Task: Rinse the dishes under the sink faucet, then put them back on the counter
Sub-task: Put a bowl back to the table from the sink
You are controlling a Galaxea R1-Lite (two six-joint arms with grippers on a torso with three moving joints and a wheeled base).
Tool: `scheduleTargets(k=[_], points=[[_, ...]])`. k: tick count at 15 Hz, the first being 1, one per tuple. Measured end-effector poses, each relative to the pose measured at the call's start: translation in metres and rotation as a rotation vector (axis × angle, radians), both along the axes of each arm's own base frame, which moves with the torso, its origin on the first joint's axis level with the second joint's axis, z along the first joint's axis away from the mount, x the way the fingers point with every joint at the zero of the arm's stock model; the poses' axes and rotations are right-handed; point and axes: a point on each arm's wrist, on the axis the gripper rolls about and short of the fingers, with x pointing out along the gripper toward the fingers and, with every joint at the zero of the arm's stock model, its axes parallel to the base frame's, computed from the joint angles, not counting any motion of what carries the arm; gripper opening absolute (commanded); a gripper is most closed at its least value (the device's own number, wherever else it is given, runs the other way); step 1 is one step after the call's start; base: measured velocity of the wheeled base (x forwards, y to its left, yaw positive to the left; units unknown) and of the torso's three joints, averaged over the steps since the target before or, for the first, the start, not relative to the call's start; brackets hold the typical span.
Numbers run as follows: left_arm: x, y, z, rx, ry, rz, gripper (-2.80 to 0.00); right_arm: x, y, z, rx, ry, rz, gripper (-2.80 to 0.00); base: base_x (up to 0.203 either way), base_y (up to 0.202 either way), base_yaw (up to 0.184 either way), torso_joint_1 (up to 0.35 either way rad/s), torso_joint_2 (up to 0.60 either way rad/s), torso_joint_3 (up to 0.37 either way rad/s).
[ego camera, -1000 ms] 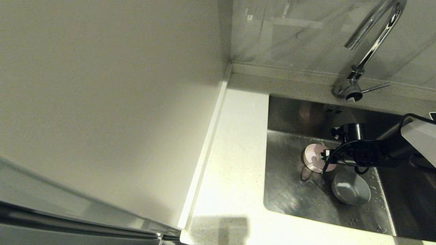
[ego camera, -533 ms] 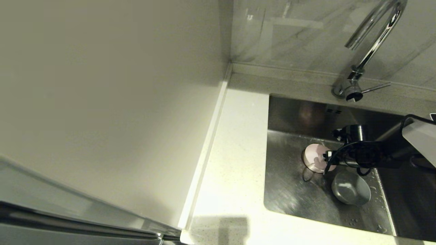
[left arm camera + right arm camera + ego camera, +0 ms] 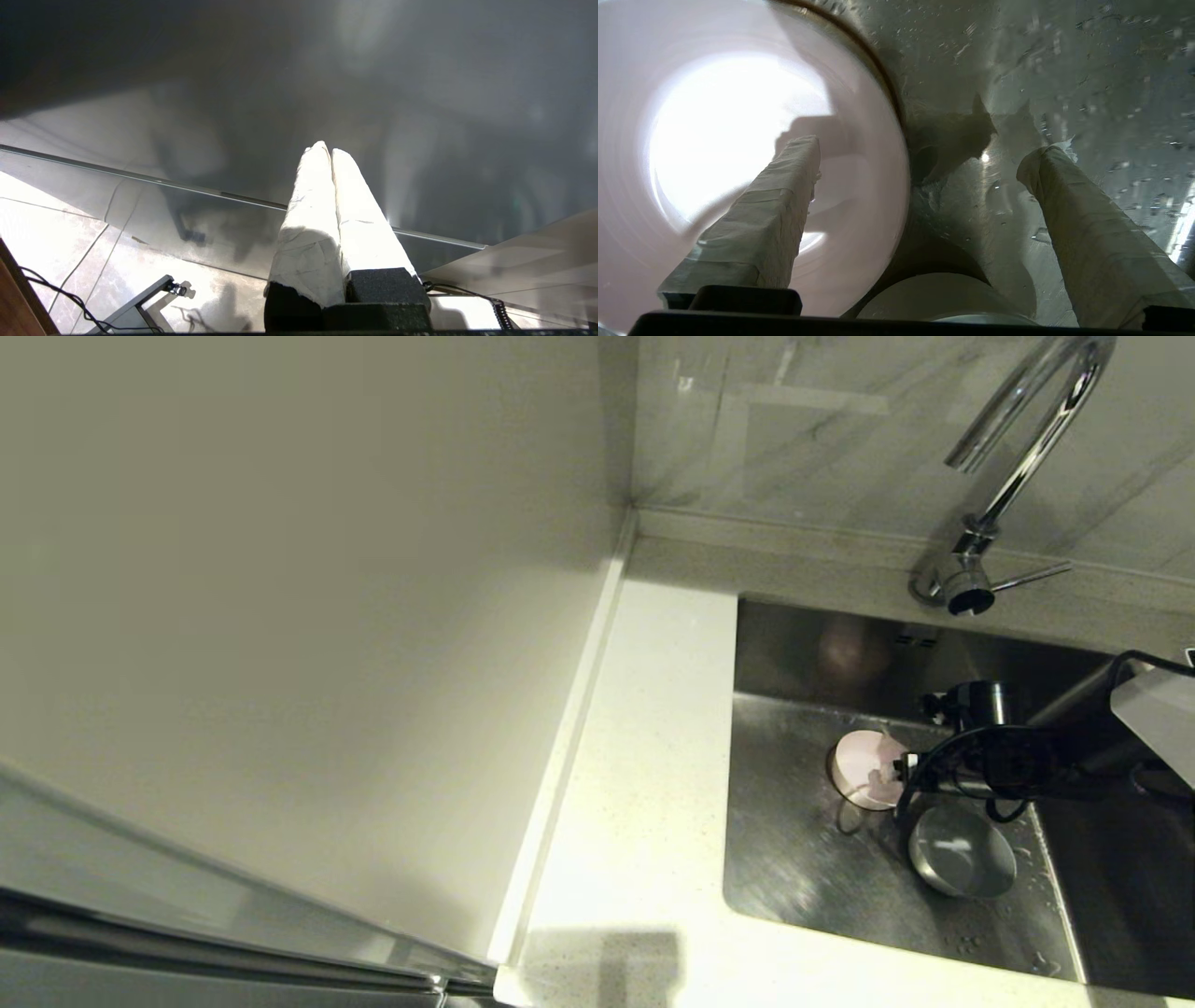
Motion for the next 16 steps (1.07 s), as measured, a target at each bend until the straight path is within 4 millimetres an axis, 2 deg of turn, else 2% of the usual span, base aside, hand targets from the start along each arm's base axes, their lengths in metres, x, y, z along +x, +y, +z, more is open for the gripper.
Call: scheduleTargets(k=[10,13,16], points=[[0.0,0.0,0.0,0.0,0.0,0.0,-2.8,0.0,0.0,-0.001,-0.003,0.001,0.0,-2.8,0.0,0.0,0.0,0.0,0.0,0.0],[0.0,0.0,0.0,0.0,0.0,0.0,-2.8,-0.003,-0.003,0.007,-0.014,-0.011,-0.016,-2.8,0.0,0.0,0.0,0.0,0.0,0.0],[0.0,0.0,0.0,0.0,0.0,0.0,-2.8,-0.014,-0.013,0.029,-0.037,-0.043,-0.057,-2.8,0.0,0.0,0.0,0.0,0.0,0.0]])
